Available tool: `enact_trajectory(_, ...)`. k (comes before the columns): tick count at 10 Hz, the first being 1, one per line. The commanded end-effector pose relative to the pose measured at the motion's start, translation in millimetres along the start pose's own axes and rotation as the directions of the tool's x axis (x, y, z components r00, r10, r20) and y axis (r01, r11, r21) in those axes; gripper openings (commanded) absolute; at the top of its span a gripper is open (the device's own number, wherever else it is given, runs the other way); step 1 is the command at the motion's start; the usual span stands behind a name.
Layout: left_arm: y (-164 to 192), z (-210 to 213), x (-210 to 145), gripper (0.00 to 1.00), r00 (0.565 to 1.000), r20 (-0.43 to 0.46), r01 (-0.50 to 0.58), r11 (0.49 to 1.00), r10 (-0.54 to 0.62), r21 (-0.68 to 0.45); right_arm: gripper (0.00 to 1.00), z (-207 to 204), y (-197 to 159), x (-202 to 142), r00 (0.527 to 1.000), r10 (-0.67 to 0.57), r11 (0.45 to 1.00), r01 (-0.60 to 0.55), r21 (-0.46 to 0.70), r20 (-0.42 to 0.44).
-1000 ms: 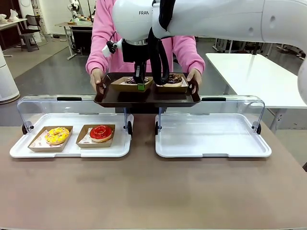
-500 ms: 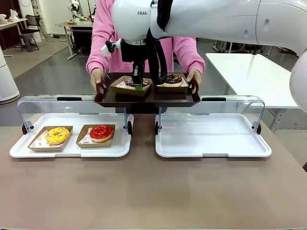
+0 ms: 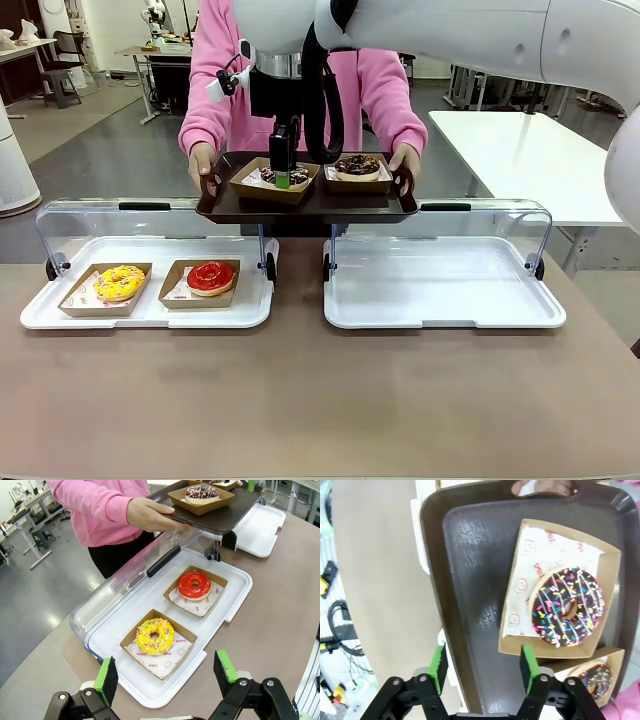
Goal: Provide the desired donut to the person.
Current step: Place the picked Paper togo box onto the Handle tray extended by the person.
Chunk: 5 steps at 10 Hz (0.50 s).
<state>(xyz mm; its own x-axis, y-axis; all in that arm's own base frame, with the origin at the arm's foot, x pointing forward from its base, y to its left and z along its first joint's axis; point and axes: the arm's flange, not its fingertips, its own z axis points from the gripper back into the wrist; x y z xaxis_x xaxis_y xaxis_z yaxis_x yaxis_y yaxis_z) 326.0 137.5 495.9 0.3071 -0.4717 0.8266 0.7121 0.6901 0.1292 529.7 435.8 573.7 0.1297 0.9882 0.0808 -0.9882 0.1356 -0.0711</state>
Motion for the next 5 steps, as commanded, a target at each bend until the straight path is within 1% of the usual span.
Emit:
enact_trajectory(1,2.1,0.6,-2.3,1.0,1.0,0.016,0.007,1.0,-0.007,-0.004,1.0,6.7,-10.0,8.7,1.0,-0.006,0.998,0.005,0.057,0.011)
enact_trajectory(2,2.1,0.6,-2.3,1.0,1.0,0.016,0.007,1.0,-0.007,-0.004,1.0,8.8,-7.9,9.6,1.0,-0.002,0.998,0.0,0.065,0.027)
enact_trajectory(4,2.1,0.6,-2.3,1.0,1.0,0.016,0.007,1.0,-0.007,-0.004,1.0,8.8,-8.6,9.8,1.0,-0.017,0.998,0.015,0.062,0.023)
enact_trajectory(5,2.1,0.6,-2.3,1.0,1.0,0.016,0.007,1.0,-0.007,-0.004,1.0,10.2,-8.2,10.1,0.997,-0.078,0.996,0.078,0.037,0.009)
